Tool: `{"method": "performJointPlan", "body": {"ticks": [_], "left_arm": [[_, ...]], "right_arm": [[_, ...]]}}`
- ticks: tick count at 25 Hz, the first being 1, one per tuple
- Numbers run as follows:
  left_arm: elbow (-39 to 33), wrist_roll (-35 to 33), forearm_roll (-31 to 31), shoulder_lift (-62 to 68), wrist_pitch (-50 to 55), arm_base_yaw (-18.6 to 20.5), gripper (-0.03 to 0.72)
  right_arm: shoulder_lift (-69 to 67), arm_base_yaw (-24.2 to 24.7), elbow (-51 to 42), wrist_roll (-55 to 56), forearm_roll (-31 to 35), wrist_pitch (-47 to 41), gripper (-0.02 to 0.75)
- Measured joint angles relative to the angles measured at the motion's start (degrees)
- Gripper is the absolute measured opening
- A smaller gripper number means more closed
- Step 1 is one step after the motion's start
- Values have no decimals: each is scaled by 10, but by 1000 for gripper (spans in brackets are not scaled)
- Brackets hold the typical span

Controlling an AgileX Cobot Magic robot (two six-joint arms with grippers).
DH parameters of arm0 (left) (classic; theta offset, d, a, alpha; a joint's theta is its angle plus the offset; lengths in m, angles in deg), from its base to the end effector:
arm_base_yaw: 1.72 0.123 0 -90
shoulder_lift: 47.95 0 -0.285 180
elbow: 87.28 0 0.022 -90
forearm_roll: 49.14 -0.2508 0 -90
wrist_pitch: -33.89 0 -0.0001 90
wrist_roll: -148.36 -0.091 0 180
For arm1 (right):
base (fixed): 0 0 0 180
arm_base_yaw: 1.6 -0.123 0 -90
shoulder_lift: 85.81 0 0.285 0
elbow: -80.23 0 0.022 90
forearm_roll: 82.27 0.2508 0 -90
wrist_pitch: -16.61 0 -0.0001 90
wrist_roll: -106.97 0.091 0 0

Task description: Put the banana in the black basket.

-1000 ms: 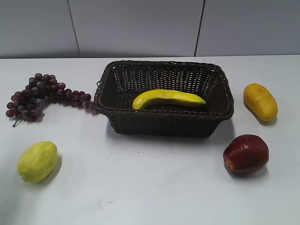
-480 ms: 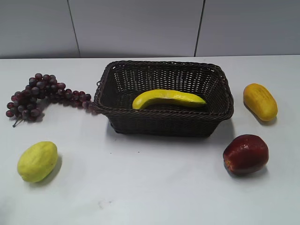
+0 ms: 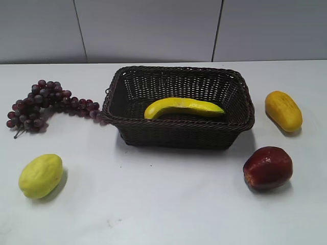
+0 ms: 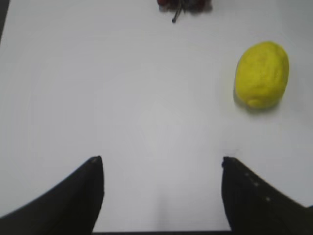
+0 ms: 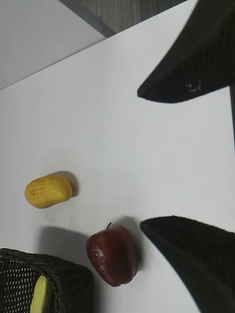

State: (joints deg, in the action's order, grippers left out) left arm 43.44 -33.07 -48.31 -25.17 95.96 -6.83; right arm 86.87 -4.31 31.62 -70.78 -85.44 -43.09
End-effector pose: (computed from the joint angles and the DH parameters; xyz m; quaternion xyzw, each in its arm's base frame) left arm 0.0341 -0.0042 0.2681 0.0519 0.9195 -0.0197 0.3892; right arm -0.0051 -0.0046 0.2787 -0.0025 0.8460 -0.0046 0.5331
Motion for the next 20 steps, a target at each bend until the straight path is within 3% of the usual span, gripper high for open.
{"method": "performJointPlan", "body": {"ticks": [8,20], "left_arm": [[-1,0,-4,-143,-1,0,556],[-1,0,-8,-153,2,0,555]], "right_arm": [[0,0,0,0,0,0,551],[0,0,0,0,0,0,551]]}}
